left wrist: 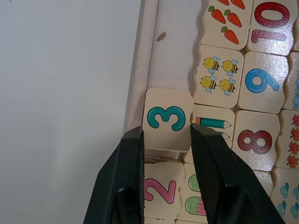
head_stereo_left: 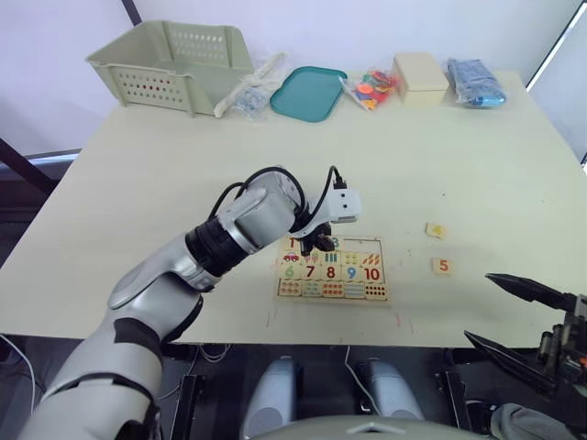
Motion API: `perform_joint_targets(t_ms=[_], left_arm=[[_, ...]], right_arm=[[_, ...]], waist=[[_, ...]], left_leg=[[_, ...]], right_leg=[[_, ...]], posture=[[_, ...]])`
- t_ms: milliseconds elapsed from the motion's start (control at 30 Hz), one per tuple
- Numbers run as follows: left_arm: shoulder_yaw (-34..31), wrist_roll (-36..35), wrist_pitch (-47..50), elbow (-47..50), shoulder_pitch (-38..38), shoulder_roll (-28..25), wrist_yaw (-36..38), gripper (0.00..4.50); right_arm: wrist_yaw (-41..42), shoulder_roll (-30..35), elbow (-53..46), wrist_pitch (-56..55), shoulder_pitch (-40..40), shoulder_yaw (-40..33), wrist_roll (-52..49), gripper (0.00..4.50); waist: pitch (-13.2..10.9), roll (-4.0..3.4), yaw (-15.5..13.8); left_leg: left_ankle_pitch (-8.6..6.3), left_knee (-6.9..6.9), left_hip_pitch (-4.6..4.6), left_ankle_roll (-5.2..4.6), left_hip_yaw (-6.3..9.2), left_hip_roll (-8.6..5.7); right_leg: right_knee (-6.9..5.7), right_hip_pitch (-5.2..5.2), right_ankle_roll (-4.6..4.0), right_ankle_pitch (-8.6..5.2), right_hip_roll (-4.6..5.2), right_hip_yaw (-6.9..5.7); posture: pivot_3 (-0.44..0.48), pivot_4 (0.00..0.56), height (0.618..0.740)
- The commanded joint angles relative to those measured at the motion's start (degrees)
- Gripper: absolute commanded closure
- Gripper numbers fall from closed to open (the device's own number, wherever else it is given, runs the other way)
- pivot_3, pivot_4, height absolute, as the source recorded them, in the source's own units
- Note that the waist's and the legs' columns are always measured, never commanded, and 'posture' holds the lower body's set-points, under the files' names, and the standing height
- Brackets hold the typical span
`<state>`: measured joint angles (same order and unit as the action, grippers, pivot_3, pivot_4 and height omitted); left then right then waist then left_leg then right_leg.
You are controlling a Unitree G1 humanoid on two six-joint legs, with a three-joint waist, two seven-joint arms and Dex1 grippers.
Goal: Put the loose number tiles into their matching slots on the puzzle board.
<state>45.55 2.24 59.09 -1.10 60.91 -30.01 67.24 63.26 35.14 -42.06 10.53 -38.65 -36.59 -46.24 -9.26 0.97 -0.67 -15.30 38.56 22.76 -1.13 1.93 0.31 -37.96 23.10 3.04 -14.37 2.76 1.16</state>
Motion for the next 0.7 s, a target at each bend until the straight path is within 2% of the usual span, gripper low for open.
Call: perform_joint_targets(t_ms=[33, 333, 567, 600, 700], left_arm=[[0.03, 0.55, -0.38, 1.42, 0.79, -0.31, -0.01, 3.53], [-0.19, 0.51, -0.51, 1.29, 0.84, -0.35, -0.05, 3.53], [-0.43, 0.35, -0.39, 1.48, 0.89, -0.32, -0.06, 0.27], [-0.47, 0.31, -0.33, 1.56, 0.93, -0.32, -0.04, 0.04], [-0.85, 0.12, -0.20, 1.93, 1.09, -0.55, 0.10, 0.04]], right_arm=[[-0.19, 0.03, -1.73, -0.81, -0.28, -0.36, -0.78, 0.00], [-0.12, 0.24, -1.57, -0.69, -0.13, -0.34, -0.84, 0.00], [-0.08, 0.39, -1.49, -0.61, 0.02, -0.15, -0.82, 0.00], [-0.10, 0.44, -1.47, -0.58, 0.08, -0.12, -0.82, 0.00], [-0.14, 0.49, -1.48, -0.55, 0.17, -0.05, -0.82, 0.00]], waist=[[0.00, 0.00, 0.00], [0.00, 0.00, 0.00], [0.00, 0.00, 0.00], [0.00, 0.00, 0.00], [0.00, 0.00, 0.00]], left_leg=[[0.00, 0.00, 0.00, 0.00, 0.00, 0.00], [0.00, 0.00, 0.00, 0.00, 0.00, 0.00], [0.00, 0.00, 0.00, 0.00, 0.00, 0.00], [0.00, 0.00, 0.00, 0.00, 0.00, 0.00], [0.00, 0.00, 0.00, 0.00, 0.00, 0.00]], right_leg=[[0.00, 0.00, 0.00, 0.00, 0.00, 0.00], [0.00, 0.00, 0.00, 0.00, 0.00, 0.00], [0.00, 0.00, 0.00, 0.00, 0.00, 0.00], [0.00, 0.00, 0.00, 0.00, 0.00, 0.00], [0.00, 0.00, 0.00, 0.00, 0.00, 0.00]], posture=[[0.000, 0.150, 0.740], [0.000, 0.150, 0.740], [0.000, 0.150, 0.740], [0.000, 0.150, 0.740], [0.000, 0.150, 0.740]])
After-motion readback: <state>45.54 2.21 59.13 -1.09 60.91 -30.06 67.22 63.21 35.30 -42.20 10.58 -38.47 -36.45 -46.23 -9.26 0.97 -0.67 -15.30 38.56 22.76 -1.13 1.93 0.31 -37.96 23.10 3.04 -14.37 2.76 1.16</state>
